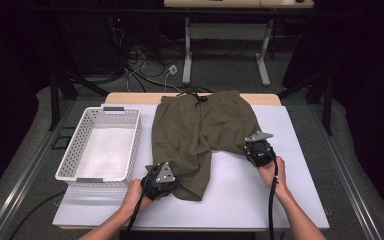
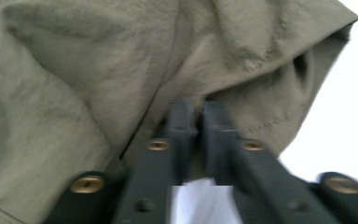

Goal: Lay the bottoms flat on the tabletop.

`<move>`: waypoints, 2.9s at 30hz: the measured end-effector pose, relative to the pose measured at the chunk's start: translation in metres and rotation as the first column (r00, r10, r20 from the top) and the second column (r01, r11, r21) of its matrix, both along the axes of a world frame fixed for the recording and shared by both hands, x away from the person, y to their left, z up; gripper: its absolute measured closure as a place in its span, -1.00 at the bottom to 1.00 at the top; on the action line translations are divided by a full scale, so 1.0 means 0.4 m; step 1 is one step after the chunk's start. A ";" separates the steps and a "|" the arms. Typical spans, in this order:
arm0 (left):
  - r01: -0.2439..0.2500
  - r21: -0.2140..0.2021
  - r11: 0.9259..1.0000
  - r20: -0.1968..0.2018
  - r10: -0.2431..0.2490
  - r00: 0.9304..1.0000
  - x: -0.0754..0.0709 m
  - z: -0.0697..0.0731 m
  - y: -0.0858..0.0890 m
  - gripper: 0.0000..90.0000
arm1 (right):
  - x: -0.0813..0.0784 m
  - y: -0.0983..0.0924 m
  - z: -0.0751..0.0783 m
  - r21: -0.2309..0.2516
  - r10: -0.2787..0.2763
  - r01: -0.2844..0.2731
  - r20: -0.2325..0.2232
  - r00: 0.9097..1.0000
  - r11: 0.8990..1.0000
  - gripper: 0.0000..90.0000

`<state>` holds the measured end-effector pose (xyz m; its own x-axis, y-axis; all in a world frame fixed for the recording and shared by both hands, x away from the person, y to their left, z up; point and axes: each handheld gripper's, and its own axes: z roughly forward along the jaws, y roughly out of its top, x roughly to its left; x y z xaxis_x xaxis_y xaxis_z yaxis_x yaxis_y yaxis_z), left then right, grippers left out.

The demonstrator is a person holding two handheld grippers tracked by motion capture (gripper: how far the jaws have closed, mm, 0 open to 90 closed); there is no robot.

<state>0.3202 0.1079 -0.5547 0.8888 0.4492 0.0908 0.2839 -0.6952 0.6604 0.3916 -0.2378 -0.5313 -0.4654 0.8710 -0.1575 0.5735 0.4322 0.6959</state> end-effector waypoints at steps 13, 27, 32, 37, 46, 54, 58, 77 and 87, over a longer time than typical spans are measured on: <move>0.087 -0.034 0.996 0.013 -0.086 0.996 -0.068 0.040 -0.030 0.80 | 0.000 0.000 0.000 -0.001 0.000 0.000 0.001 1.000 1.000 0.96; 0.115 -0.004 0.993 -0.110 -0.114 0.987 -0.015 0.012 0.001 -0.26 | 0.002 -0.002 0.000 0.002 -0.003 0.003 0.000 1.000 1.000 0.88; 0.114 0.014 0.993 -0.107 -0.112 0.988 -0.016 0.007 -0.014 -0.29 | 0.001 -0.001 0.000 0.003 -0.004 0.004 -0.001 1.000 1.000 0.88; 0.107 -0.024 0.994 -0.077 -0.109 0.991 -0.011 0.003 -0.017 0.39 | 0.002 -0.002 0.000 0.002 -0.004 0.004 0.002 1.000 1.000 0.92; 0.095 -0.021 0.995 -0.002 -0.095 0.995 -0.032 0.037 -0.035 0.95 | 0.000 -0.001 0.002 0.000 -0.007 0.007 0.012 1.000 1.000 0.97; 0.112 -0.141 0.984 0.020 -0.111 0.994 -0.065 0.121 -0.057 0.95 | -0.002 0.000 0.008 -0.002 -0.011 0.011 0.021 1.000 1.000 0.97; 0.124 -0.117 0.985 -0.002 -0.125 0.992 -0.060 0.107 -0.073 0.91 | -0.001 -0.001 0.006 0.000 -0.009 0.009 0.016 1.000 1.000 0.97; 0.144 0.024 0.989 -0.078 -0.142 0.987 -0.044 0.016 -0.028 0.87 | 0.004 -0.009 -0.003 0.007 -0.014 0.014 0.000 1.000 1.000 0.99; 0.065 0.058 0.996 -0.053 -0.062 0.997 -0.067 0.035 0.050 0.97 | -0.019 -0.050 0.034 0.032 -0.037 0.037 0.008 0.999 0.999 0.99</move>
